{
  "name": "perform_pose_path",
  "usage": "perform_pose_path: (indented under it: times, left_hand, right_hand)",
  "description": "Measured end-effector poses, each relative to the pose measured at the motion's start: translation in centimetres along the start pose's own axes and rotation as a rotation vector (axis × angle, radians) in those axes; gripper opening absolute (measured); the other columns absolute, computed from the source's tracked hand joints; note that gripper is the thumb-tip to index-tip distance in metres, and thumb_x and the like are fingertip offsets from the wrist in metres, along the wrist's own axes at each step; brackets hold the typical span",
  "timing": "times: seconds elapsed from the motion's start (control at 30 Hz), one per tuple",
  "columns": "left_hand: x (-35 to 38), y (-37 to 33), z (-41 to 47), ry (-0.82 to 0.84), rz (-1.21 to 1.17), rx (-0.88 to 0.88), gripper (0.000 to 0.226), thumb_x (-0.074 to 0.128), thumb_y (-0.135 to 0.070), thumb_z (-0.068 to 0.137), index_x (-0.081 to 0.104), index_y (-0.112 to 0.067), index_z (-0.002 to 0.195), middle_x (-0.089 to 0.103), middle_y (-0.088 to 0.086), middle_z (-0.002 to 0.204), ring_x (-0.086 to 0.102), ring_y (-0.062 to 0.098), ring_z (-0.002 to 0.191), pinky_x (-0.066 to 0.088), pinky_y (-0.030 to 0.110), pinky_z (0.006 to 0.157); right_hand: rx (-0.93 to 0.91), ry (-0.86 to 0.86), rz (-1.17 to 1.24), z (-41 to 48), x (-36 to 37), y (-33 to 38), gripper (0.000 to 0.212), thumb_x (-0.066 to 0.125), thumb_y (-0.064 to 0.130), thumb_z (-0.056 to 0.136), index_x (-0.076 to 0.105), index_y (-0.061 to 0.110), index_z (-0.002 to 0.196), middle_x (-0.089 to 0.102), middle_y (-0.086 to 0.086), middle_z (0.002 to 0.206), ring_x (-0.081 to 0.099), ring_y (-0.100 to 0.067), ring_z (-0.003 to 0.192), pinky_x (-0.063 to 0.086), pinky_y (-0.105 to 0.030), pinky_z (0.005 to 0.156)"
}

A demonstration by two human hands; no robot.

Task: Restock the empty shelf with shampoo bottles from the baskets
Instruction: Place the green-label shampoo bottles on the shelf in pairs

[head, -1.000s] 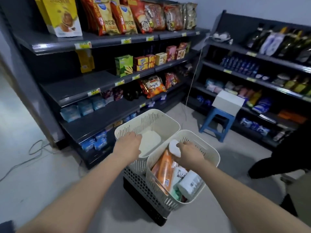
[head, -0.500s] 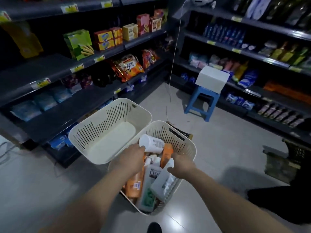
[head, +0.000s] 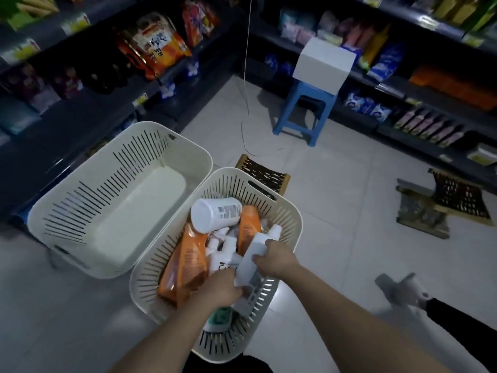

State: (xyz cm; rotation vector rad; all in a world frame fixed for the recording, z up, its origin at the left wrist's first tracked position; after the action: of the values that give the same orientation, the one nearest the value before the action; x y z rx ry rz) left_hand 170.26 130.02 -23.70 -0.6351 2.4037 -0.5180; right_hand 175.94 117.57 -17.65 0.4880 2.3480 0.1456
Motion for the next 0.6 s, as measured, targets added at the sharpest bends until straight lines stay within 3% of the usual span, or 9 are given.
perform_pose_path:
  times: [0.17, 0.23, 0.33, 0.43, 0.5, 0.6]
  left_hand:
    - [0.1, -0.4, 1.4, 0.005, -0.096, -0.034, 0.057, 0.075, -0.050, 0.064, 0.061, -0.027, 0.115, 0.066, -0.007, 0.107, 0.059, 0.012, 0.090, 0.048, 0.026, 0.074]
    - [0.2, -0.3, 1.7, 0.010, -0.105, -0.072, 0.060, 0.074, -0.053, 0.065, 0.058, -0.030, 0.118, 0.065, -0.006, 0.108, 0.059, 0.014, 0.093, 0.049, 0.027, 0.076]
    - [-0.2, -0.1, 2.0, 0.047, -0.160, -0.117, 0.070, 0.075, -0.060, 0.059, 0.058, -0.026, 0.118, 0.065, -0.004, 0.108, 0.060, 0.015, 0.096, 0.053, 0.031, 0.084]
    - [-0.7, -0.2, 2.2, 0.079, -0.330, -0.128, 0.070, 0.080, -0.049, 0.060, 0.058, -0.022, 0.120, 0.064, -0.004, 0.108, 0.060, 0.015, 0.097, 0.053, 0.032, 0.085]
    - [-1.7, -0.4, 1.9, 0.019, -0.276, -0.111, 0.072, 0.081, -0.045, 0.062, 0.052, -0.023, 0.124, 0.060, -0.004, 0.114, 0.057, 0.017, 0.102, 0.051, 0.033, 0.086]
    - [-4.0, -1.7, 1.0, -0.127, 0.033, -0.048, 0.070, 0.078, -0.043, 0.066, 0.045, -0.022, 0.124, 0.050, -0.001, 0.126, 0.049, 0.025, 0.117, 0.049, 0.036, 0.087]
  right_hand:
    - [0.160, -0.049, 0.297, 1.2, -0.4, -1.4, 0.045, 0.053, 0.029, 0.099, 0.049, 0.000, 0.132, 0.057, -0.018, 0.134, 0.056, -0.032, 0.121, 0.045, -0.030, 0.087]
    - [0.232, -0.074, 0.447, 1.5, -0.2, -1.9, 0.045, 0.055, 0.025, 0.098, 0.048, -0.002, 0.132, 0.058, -0.019, 0.132, 0.058, -0.033, 0.118, 0.045, -0.028, 0.081]
    - [0.300, -0.131, 0.678, 1.8, 0.2, -2.3, 0.046, 0.062, 0.019, 0.093, 0.049, -0.001, 0.133, 0.060, -0.020, 0.123, 0.060, -0.034, 0.111, 0.052, -0.035, 0.087]
    - [0.357, -0.140, 0.782, 2.5, 1.0, -2.2, 0.058, 0.067, 0.026, 0.090, 0.044, 0.004, 0.138, 0.056, -0.013, 0.104, 0.056, -0.029, 0.092, 0.050, -0.034, 0.079]
    - [0.400, -0.135, 0.855, 2.9, 1.5, -2.3, 0.067, 0.069, 0.034, 0.088, 0.042, 0.005, 0.141, 0.056, -0.015, 0.111, 0.057, -0.031, 0.099, 0.052, -0.039, 0.088]
    - [0.485, -0.137, 1.037, 3.1, 2.1, -2.5, 0.079, 0.073, 0.042, 0.084, 0.038, 0.008, 0.146, 0.050, -0.018, 0.138, 0.051, -0.038, 0.124, 0.047, -0.045, 0.100]
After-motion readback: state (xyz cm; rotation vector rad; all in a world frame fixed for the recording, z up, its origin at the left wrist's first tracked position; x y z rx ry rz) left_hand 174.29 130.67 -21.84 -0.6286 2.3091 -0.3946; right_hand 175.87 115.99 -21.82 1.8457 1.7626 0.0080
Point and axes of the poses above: each hand's wrist, its own z-axis towards the middle knuckle, its own x-axis out of the palm, y = z × x, the point moved 10 cm from there along z, towards the middle knuckle
